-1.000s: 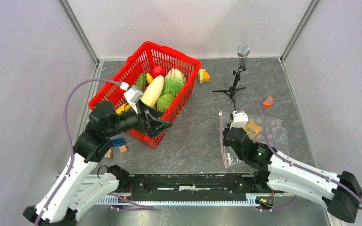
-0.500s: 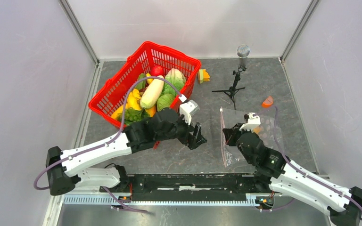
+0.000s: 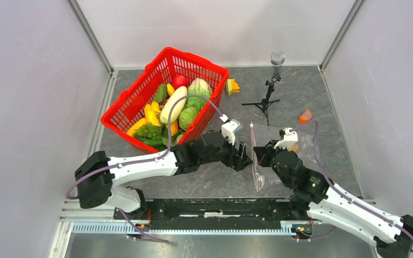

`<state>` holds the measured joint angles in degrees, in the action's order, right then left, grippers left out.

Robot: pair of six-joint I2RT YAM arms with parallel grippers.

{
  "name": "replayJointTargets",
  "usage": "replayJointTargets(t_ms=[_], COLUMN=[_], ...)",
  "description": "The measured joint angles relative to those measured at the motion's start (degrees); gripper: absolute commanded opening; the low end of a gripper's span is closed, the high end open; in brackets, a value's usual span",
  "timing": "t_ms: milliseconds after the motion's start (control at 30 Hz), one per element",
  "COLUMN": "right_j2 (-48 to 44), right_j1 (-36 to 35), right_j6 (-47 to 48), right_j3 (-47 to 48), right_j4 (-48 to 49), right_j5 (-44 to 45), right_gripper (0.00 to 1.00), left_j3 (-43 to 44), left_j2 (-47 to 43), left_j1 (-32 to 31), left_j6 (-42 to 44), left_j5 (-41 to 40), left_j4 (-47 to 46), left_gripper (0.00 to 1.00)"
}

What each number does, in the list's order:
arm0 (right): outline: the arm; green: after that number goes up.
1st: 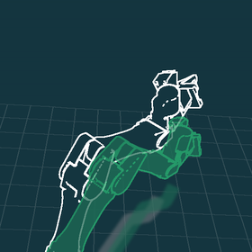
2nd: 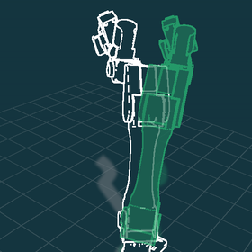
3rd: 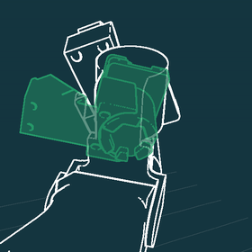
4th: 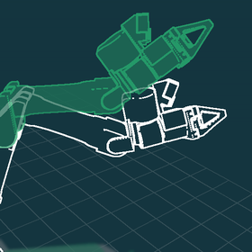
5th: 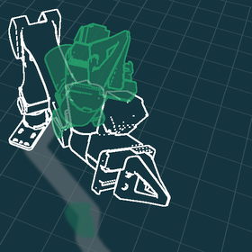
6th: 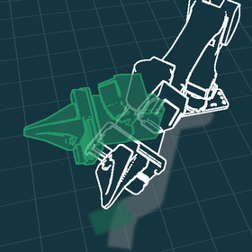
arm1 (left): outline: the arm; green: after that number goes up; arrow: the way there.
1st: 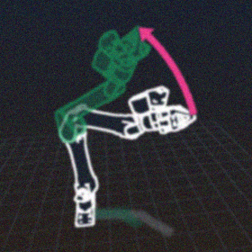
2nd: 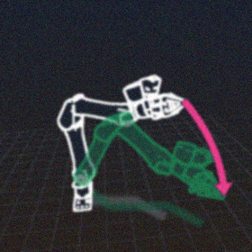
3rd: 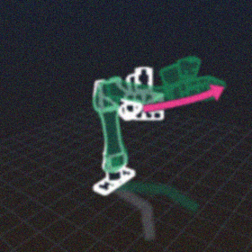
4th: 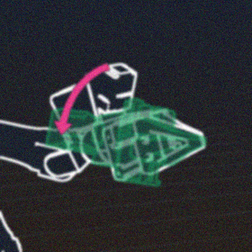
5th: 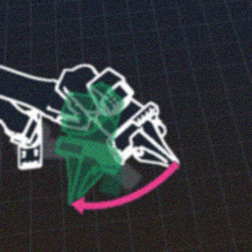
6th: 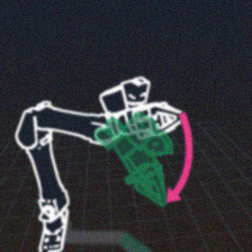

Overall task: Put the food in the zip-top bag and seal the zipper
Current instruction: Open the zipper of the food storage bag at the center of the board.

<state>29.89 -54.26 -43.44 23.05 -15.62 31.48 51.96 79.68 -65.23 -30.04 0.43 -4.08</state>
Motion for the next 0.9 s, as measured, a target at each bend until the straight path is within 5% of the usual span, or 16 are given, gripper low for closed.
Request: replayJointTargets(t_ms=[567,900], right_j2=[-1.31,-1.33], right_j1=[0.00,0.00], right_j6=[0.24,0.44], right_j3=[2.89,3.26], right_j4=[-2.86,-3.78], right_j5=[-0.66,-1.51], right_gripper=[0.00,0.00], left_j3=[-0.76,-0.09], left_j2=[6.19,10.84], left_j1=[-0.22,-0.22], left_j6=[-1.92,-2.54], left_j5=[-1.92,-2.82], left_j4=[-7.23,-7.19], left_gripper=[0.67,0.68])
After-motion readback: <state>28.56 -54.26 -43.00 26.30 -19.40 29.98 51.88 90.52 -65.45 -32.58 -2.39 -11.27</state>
